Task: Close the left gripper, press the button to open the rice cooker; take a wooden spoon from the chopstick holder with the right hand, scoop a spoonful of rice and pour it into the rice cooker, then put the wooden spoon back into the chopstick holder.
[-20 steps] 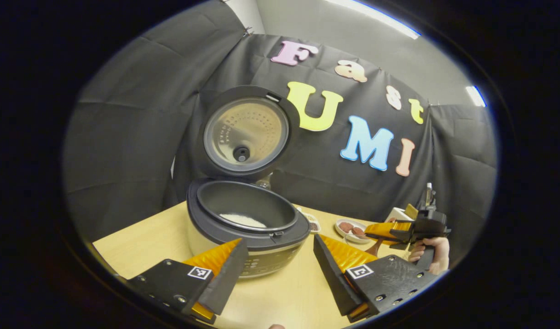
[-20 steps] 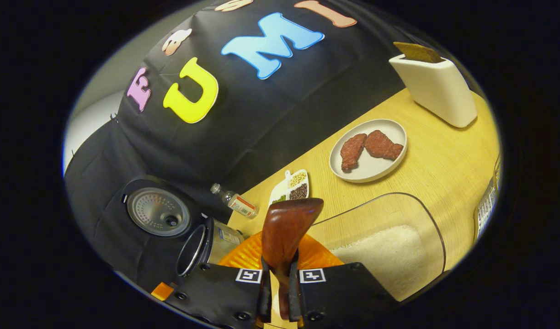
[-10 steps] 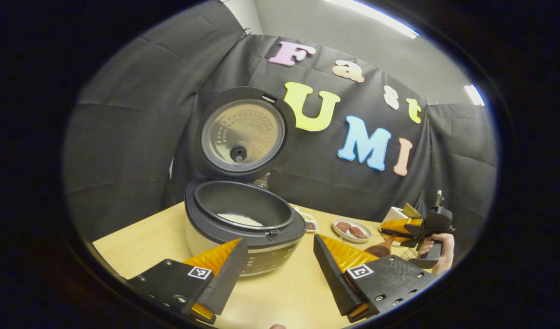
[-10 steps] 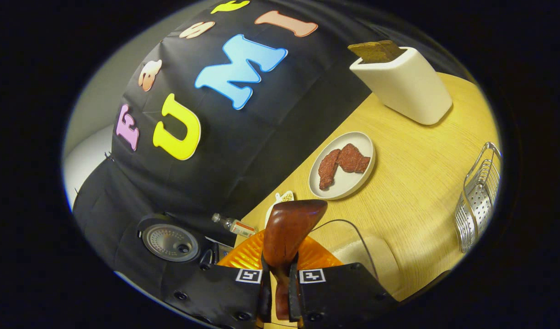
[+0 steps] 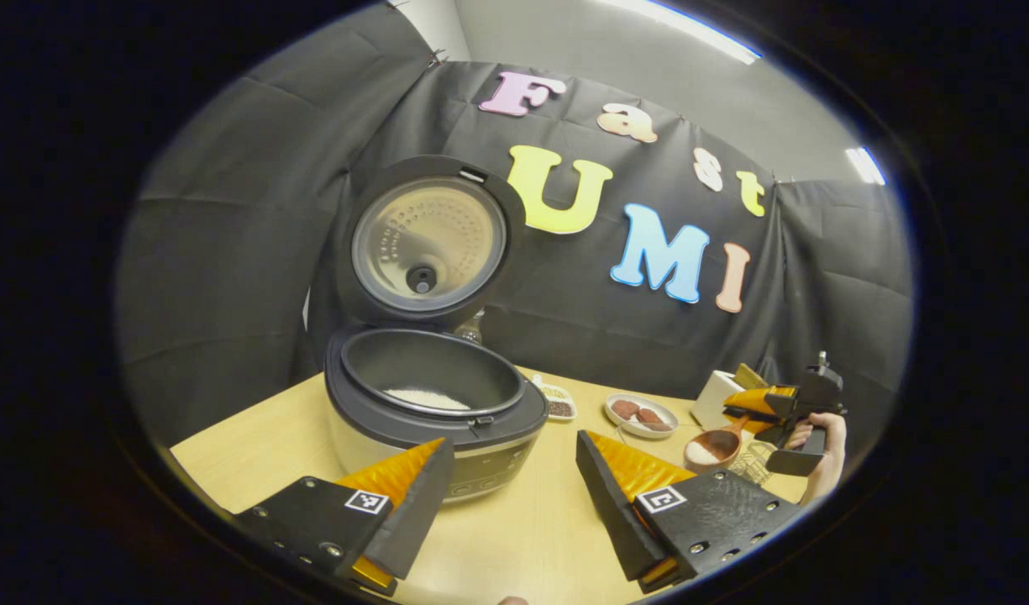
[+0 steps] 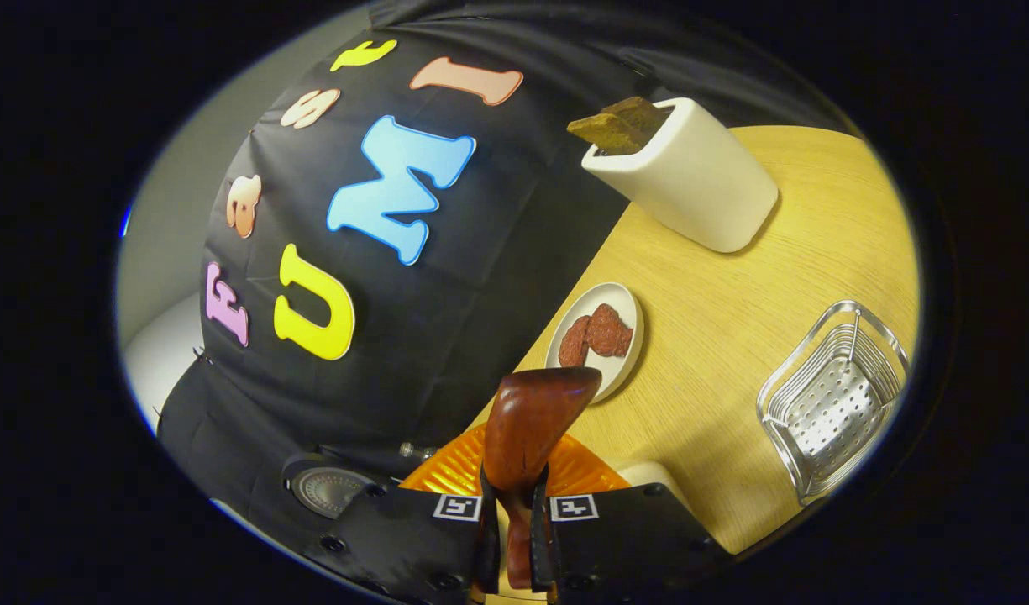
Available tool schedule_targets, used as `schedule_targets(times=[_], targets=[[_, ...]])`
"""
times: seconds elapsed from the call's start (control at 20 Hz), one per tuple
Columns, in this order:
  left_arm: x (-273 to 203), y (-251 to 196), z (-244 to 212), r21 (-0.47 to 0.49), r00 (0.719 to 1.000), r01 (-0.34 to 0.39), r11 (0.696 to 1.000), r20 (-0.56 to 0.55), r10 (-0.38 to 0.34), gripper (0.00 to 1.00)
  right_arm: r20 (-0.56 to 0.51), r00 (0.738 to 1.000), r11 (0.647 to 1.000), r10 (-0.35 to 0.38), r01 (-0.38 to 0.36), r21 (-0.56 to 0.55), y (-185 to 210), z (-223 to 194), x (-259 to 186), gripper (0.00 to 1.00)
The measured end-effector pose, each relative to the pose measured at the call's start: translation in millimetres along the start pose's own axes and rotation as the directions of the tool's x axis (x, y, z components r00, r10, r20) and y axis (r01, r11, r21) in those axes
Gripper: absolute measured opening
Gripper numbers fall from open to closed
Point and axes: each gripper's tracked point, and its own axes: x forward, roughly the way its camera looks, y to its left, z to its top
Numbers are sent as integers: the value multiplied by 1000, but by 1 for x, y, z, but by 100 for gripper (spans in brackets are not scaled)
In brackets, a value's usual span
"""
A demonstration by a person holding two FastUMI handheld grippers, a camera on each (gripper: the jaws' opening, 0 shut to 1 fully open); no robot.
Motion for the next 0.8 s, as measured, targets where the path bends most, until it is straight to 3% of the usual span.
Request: schedule_targets(times=[0.35,0.8], targets=[[4,12,-5,-15,1000,-20,1000,-19,20,91,4,999,987,44,-44,156,9,4,5,15],[-3,29,5,6,999,-40,999,-10,40,91,-10,983,962,182,-176,209,89,-18,20,14]])
